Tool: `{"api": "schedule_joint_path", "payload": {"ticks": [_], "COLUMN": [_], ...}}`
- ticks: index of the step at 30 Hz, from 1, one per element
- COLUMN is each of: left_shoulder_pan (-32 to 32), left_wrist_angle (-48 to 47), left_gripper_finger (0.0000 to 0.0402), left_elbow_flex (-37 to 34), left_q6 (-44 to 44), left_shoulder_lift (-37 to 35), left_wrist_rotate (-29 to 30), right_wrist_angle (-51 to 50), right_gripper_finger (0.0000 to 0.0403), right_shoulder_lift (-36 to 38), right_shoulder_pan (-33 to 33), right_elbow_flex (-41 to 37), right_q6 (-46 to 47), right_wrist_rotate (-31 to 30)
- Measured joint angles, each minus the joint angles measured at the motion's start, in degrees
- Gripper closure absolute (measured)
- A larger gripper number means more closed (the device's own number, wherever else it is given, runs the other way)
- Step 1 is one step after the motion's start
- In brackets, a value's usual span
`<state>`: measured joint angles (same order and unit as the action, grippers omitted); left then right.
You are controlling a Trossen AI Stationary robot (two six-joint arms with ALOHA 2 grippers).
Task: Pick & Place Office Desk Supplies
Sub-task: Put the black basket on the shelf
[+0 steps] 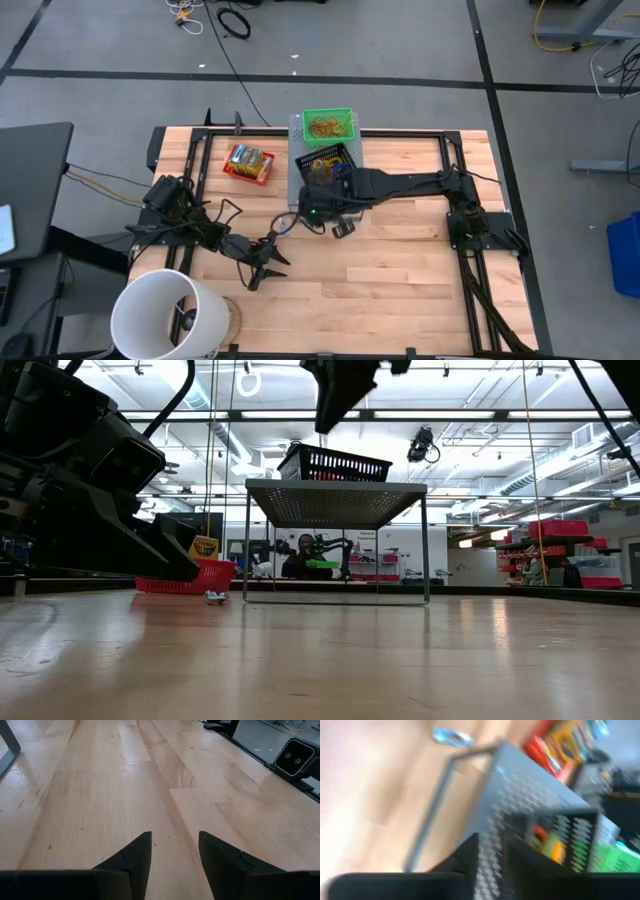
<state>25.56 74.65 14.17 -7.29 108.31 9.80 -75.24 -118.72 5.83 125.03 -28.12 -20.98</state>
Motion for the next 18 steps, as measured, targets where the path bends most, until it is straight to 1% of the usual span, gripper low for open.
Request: {"api": "schedule_joint_path", "payload": {"ticks": [2, 3, 7, 11, 15, 18], "left_shoulder_pan": [-0.02, -0.01, -0.01, 0.00, 0.07, 0.07], "left_wrist_angle": [0.01, 0.02, 0.02, 0.02, 0.03, -0.09], "left_gripper_finger": [0.0232, 0.0232, 0.0232, 0.0232, 0.0232, 0.0232], "left_elbow_flex": [0.00, 0.00, 0.00, 0.00, 0.02, 0.02], "left_q6": [-0.02, -0.02, -0.02, -0.26, -0.39, -0.33], "left_shoulder_lift": [0.00, 0.00, 0.00, 0.00, 0.00, 0.00], "left_wrist_rotate": [0.00, 0.00, 0.00, 0.00, -0.01, -0.02], "right_wrist_angle": [1.31, 1.89, 4.49, 5.86, 6.54, 9.73], "right_gripper_finger": [0.0373, 0.0387, 0.0398, 0.0400, 0.0401, 0.0401], "right_shoulder_lift": [0.00, 0.00, -0.04, -0.63, -1.40, -1.38], "right_shoulder_pan": [0.08, -0.19, -2.14, -4.93, -6.66, -7.04], "right_elbow_flex": [0.00, 0.00, -0.05, -1.35, -3.49, -5.54], "right_q6": [-0.11, -0.27, -1.60, -2.27, -2.39, -2.77], "right_wrist_rotate": [3.86, 5.26, 6.81, 10.71, 10.90, 10.41]}}
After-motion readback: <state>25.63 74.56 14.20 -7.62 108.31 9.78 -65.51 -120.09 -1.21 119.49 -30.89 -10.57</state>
